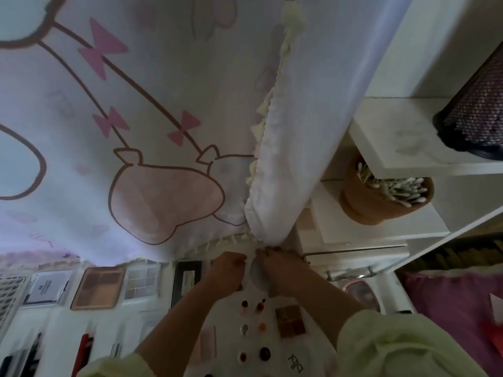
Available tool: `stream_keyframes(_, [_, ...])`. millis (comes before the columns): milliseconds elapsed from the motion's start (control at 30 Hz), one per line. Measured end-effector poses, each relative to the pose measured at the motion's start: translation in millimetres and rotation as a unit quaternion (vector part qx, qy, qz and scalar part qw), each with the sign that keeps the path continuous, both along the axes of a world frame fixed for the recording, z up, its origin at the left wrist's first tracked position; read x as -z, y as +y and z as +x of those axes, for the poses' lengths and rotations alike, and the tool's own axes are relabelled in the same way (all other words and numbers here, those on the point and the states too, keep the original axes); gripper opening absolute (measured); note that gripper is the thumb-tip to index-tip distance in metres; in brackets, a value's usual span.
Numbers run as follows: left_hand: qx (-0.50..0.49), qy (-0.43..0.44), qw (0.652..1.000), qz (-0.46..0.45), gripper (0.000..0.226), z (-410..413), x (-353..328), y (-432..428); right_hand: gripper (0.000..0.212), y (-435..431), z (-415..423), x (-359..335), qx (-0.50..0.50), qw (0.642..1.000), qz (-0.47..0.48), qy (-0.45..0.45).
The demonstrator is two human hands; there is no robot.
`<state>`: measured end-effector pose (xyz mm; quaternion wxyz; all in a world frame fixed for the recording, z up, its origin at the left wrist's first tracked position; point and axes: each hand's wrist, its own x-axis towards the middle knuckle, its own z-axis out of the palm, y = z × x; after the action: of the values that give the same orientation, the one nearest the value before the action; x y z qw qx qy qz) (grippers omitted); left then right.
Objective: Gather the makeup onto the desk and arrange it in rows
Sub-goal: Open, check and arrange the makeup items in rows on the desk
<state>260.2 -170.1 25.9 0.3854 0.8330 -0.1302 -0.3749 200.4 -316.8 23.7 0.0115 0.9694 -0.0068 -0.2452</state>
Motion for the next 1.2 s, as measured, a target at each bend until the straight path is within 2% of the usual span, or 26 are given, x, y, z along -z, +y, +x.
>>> stream_keyframes(100, [0.003,0.012,1.0,0.016,0.022,-5,-7,-5,0.062,-3,3,7,-0.019,1.0,0.002,-0.012])
stream_keyframes(167, [-0.02,0.039,0.999,0.02,0.027,-5,-8,-7,0.055,-4,3,6,-0.025,1.0,0.001,-0.015])
stream_keyframes(267, [-0.066,0.078,0.995,0.003,0.034,-5,-12,-9,0.054,-2,2,-7,-0.033,0.999,-0.005,-0.039])
stream_keyframes(433, [-0.141,0.166,0.974,-0.063,0.027,-11,-33,-10,0.054,-2,-8,-37,-0.042,0.997,0.03,-0.065])
stream_keyframes(533, [-0.144,0.209,0.96,-0.115,0.036,-16,-52,-5,0.066,-7,-17,-66,-0.007,0.994,0.083,-0.074])
stream_keyframes(600, [-0.139,0.223,0.953,-0.15,0.033,-18,-67,0,0.074,-8,-22,-89,0.014,0.988,0.124,-0.087])
stream_keyframes(700, [-0.139,0.253,0.935,-0.208,0.026,-22,-85,9,0.082,-3,-31,-125,0.067,0.975,0.19,-0.096])
stream_keyframes(767, [-0.132,0.277,0.922,-0.237,0.031,-26,-99,15,0.083,3,-39,-144,0.097,0.963,0.229,-0.104])
stream_keyframes(833, [-0.112,0.284,0.917,-0.255,0.039,-31,-110,22,0.077,9,-46,-155,0.121,0.936,0.305,-0.13])
stream_keyframes(933, [-0.092,0.308,0.904,-0.282,0.046,-38,-125,33,0.075,18,-54,-164,0.158,0.912,0.343,-0.159])
stream_keyframes(1100, [-0.055,0.349,0.883,-0.308,0.051,-43,-137,55,0.082,32,-55,-174,0.194,0.882,0.4,-0.158])
stream_keyframes(1200, [-0.064,0.354,0.871,-0.334,0.053,-45,-142,68,0.073,43,-56,-182,0.205,0.858,0.448,-0.143])
